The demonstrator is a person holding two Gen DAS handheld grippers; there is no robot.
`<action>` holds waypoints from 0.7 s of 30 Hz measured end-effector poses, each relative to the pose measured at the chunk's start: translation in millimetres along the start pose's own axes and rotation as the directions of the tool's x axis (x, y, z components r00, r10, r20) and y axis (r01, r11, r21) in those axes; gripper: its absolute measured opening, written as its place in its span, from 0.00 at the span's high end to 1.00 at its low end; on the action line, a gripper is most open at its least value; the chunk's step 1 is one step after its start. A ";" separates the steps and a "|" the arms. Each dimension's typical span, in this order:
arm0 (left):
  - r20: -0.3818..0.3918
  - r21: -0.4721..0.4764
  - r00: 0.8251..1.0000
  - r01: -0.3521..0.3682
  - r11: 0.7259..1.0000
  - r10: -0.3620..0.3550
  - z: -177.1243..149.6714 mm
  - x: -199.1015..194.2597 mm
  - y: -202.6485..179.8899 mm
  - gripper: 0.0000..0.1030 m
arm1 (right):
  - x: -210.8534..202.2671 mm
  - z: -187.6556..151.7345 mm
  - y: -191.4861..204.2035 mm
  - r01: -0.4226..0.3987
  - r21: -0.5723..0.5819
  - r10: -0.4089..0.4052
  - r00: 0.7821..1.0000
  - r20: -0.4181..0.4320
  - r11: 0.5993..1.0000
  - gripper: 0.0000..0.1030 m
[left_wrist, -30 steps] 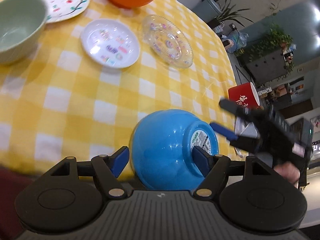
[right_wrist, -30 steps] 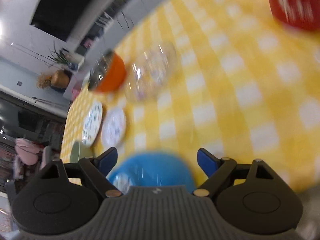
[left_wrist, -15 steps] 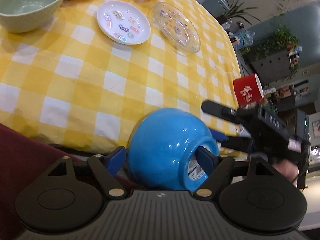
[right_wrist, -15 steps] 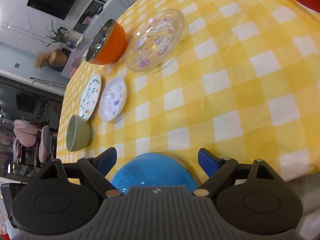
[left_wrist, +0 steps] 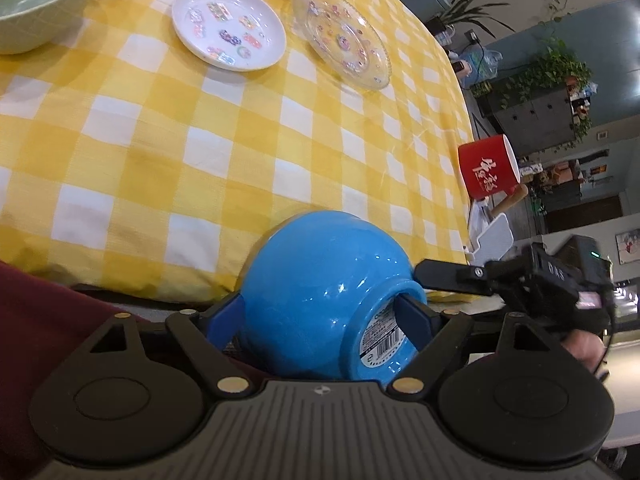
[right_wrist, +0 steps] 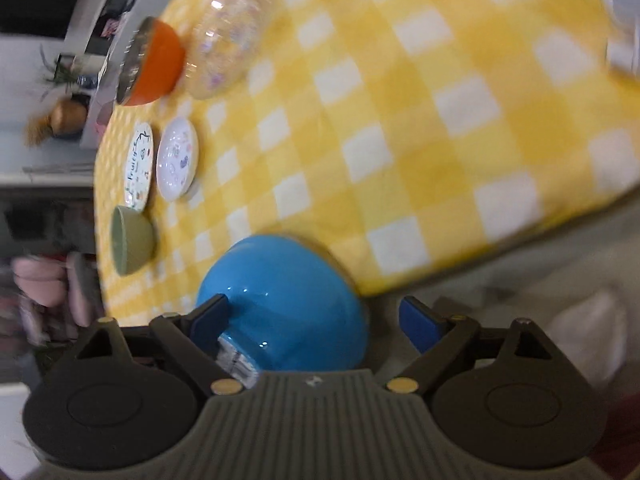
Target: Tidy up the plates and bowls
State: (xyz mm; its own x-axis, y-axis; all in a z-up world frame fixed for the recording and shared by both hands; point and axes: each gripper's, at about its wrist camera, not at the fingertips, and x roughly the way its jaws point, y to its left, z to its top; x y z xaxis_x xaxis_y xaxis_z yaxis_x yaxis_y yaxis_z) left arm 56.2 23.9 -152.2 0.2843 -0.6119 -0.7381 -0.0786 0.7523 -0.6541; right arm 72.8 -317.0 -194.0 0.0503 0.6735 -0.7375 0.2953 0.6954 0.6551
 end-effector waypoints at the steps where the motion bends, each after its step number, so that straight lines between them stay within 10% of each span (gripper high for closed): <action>1: -0.007 0.005 1.000 0.001 1.000 -0.001 0.0 1.8 -0.3 0.03 | 5.1 1.5 -4.0 -0.023 0.021 0.023 0.999 -0.022 1.000 0.07; 21: 0.150 0.305 0.988 -0.080 0.949 0.035 -22.4 -13.6 -30.8 0.00 | -0.9 -16.2 19.1 -0.105 -0.212 0.124 0.989 0.079 0.972 0.06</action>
State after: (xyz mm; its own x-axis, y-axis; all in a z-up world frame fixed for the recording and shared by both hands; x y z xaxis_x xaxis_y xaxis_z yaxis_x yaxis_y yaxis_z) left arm 33.4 3.6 -125.7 0.4215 -0.5414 -0.7275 0.1936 0.8375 -0.5110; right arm 63.0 -300.2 -178.2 0.1615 0.7328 -0.6610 0.0793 0.6580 0.7489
